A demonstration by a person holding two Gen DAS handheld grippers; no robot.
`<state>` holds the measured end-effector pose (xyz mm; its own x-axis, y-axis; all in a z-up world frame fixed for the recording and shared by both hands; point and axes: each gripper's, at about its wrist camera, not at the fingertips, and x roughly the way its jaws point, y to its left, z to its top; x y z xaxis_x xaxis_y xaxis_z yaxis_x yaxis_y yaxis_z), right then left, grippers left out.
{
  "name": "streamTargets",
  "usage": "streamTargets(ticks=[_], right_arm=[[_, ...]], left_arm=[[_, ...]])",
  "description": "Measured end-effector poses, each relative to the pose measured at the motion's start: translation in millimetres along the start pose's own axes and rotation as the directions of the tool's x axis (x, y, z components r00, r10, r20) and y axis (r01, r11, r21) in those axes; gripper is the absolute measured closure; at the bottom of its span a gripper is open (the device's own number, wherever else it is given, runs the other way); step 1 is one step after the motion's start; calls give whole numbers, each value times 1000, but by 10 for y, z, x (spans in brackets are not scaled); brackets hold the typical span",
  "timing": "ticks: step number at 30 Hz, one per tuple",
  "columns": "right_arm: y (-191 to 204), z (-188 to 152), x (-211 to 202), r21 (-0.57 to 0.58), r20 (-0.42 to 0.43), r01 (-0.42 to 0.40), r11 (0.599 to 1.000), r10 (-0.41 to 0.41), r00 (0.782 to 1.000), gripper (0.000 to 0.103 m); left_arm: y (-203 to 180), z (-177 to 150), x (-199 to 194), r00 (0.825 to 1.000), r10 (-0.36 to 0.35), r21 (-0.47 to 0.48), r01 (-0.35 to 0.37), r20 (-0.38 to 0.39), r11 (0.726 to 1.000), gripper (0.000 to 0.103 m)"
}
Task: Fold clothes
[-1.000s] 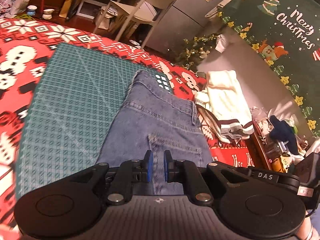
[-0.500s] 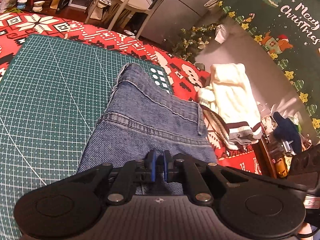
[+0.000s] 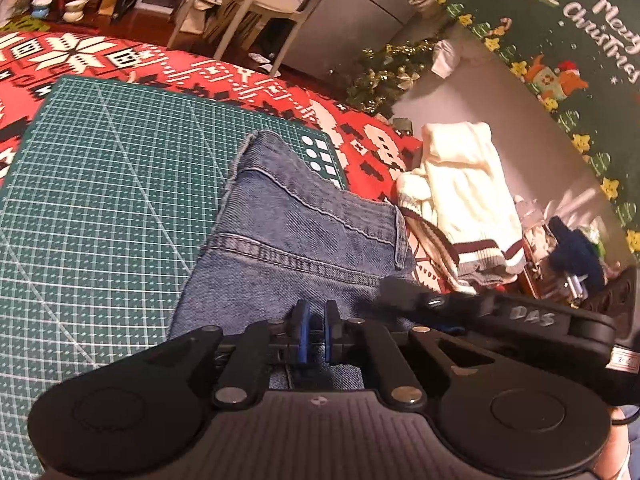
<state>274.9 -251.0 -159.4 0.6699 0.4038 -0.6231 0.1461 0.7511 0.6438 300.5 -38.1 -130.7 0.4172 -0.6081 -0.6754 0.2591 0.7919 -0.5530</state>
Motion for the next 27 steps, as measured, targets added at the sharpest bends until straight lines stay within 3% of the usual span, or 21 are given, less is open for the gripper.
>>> streamTargets(ticks=[8, 11, 14, 17, 20, 27], right_arm=[[-211, 70, -31, 45, 5, 66, 997, -66, 998, 85], [-256, 69, 18, 36, 18, 77, 996, -78, 997, 96], [-296, 79, 36, 43, 31, 72, 996, -73, 997, 97], [-266, 95, -12, 43, 54, 67, 997, -70, 996, 90], [-211, 127, -120, 33, 89, 51, 998, -54, 995, 88], [54, 53, -337, -97, 136, 82, 992, -69, 988, 72]], left_arm=[[261, 68, -66, 1000, 8, -86, -8, -2, 996, 96], [318, 75, -40, 1000, 10, -99, -10, -6, 995, 97], [382, 75, -23, 1000, -2, -127, 1, -5, 992, 98], [433, 83, -61, 999, -38, -173, 41, 22, 984, 97], [385, 106, -117, 998, -42, -160, 49, 45, 986, 93], [98, 91, -268, 995, 40, -34, -37, 96, 999, 85]])
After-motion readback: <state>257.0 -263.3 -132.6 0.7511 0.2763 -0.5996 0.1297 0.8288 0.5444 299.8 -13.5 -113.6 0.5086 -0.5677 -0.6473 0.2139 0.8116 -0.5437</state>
